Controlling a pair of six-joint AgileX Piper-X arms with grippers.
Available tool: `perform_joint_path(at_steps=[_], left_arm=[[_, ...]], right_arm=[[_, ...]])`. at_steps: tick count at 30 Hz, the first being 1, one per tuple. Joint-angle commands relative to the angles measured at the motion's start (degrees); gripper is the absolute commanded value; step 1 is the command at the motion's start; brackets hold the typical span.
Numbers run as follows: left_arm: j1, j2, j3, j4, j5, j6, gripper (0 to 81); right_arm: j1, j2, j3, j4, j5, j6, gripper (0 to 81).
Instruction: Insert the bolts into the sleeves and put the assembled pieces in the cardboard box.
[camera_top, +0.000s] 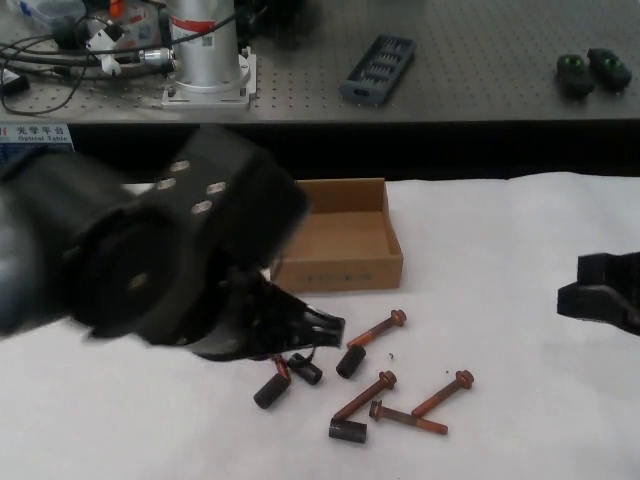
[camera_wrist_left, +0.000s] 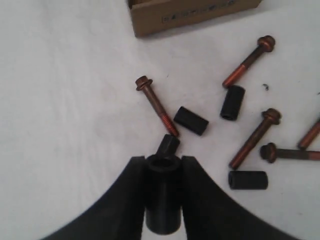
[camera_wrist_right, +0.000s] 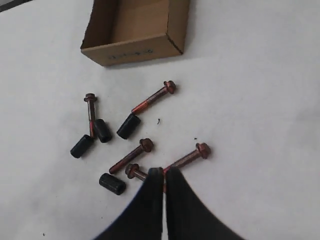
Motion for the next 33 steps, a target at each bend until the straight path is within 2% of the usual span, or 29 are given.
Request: perform_joint_path(at_steps=[1,7,13,18,22,25,28,33], left_arm=[[0.10,-11.97,11.48,-12.25,4.34,0.62,0.6],[0.10,-23.97,21.84,-18.07,6.87,2.86,0.6],[0.10,-35.01,25.11,-19.55,6.41,5.78,0.6],[0.10,-41.66,25.10,-19.34,6.41,10.39,0.6],[0.10,-45.07,25.10,-19.34,6.41,10.41,0.6],[0.10,-46.63,25.10,-19.20,6.41,10.41,0.6],[0.10,-46.99,25.10,-18.32,6.41,10.41,0.6],[0.10,-46.99,25.10,-17.16,6.41,10.52,0.6]], right_arm=[[2.82,4.17,-2.87,3.45,3.02,5.84,2.9],[9.92,11.62,-7.36,4.07,11.10,15.98,2.9],[14.69,21.46,-13.47,4.59,14.75,22.64,2.9],[16.13,29.32,-21.22,11.69,18.85,27.18,2.9],[16.10,35.30,-26.85,19.06,18.79,30.40,2.9],[16.42,38.57,-28.89,19.89,18.79,31.28,2.9],[17.06,40.57,-29.22,21.36,17.89,36.66,2.9],[17.42,42.97,-29.22,21.79,14.84,33.48,0.3]])
